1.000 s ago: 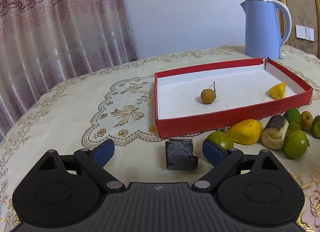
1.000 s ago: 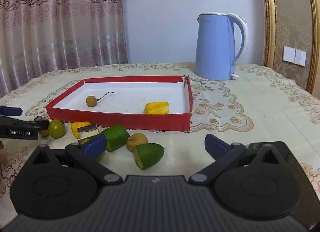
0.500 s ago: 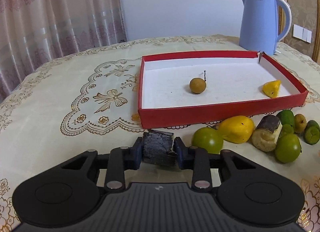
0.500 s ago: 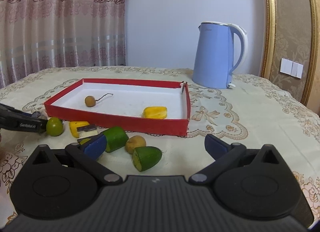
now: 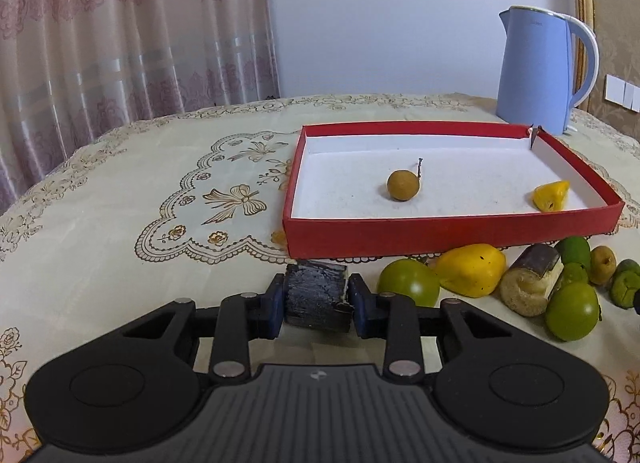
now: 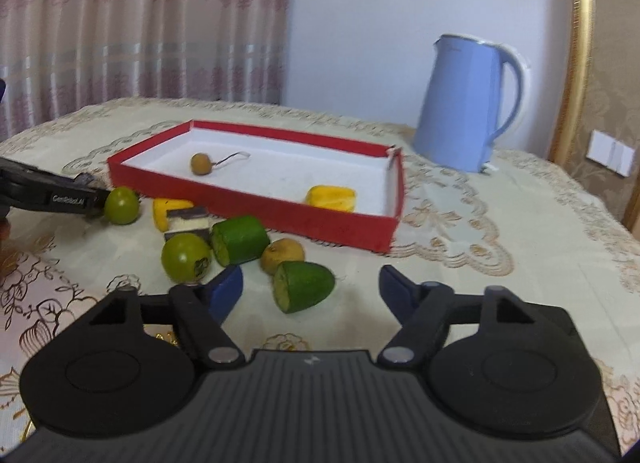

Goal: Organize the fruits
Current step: 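Lift the dark grey cylinder with the left tool while the right tool grasps a green piece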

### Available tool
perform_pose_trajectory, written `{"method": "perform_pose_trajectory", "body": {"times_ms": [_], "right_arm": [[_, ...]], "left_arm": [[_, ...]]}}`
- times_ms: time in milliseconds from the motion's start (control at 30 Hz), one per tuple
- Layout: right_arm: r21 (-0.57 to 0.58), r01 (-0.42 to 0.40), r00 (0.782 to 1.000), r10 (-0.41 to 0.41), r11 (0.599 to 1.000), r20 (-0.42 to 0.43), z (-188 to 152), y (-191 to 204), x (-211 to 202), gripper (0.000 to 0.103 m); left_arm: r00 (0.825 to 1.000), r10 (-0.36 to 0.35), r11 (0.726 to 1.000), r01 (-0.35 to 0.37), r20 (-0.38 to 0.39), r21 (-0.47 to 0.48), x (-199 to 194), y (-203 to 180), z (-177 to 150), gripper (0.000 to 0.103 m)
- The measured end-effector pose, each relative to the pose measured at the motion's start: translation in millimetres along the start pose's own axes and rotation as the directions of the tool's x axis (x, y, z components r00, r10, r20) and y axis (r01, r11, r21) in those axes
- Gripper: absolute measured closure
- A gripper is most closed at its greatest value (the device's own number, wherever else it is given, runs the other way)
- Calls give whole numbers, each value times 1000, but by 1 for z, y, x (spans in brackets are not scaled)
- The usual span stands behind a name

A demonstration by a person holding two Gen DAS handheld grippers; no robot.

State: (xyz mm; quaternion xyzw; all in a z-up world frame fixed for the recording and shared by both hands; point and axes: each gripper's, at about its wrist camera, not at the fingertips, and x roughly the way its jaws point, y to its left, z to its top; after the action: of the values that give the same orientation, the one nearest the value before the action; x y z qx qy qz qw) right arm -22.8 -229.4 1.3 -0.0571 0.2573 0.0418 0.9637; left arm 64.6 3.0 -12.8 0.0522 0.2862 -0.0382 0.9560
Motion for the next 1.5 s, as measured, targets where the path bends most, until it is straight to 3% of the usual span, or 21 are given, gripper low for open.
{"method": "perform_pose_trajectory", "body": {"times_ms": [233,433,800,1500], "right_arm": [[-9,-85,994,84,996,-69,5,-4,23,49],[7,-71,993,72,997,-98,4,-8,34,67],[33,-30,998,32,999,-63,1,-7,16,67],[86,-36,999,38,996,-24,0,-13,0,67]], "left_arm": [[1000,14,1000,-14,1,-7,0,1,0,71],[1000,13,1000,-14,-7,-22,1,3,0,71],[1000,20,999,-20,-11,-31,3,5,0,71],[999,41,999,-41,-16,-34,4,6,0,71]]}}
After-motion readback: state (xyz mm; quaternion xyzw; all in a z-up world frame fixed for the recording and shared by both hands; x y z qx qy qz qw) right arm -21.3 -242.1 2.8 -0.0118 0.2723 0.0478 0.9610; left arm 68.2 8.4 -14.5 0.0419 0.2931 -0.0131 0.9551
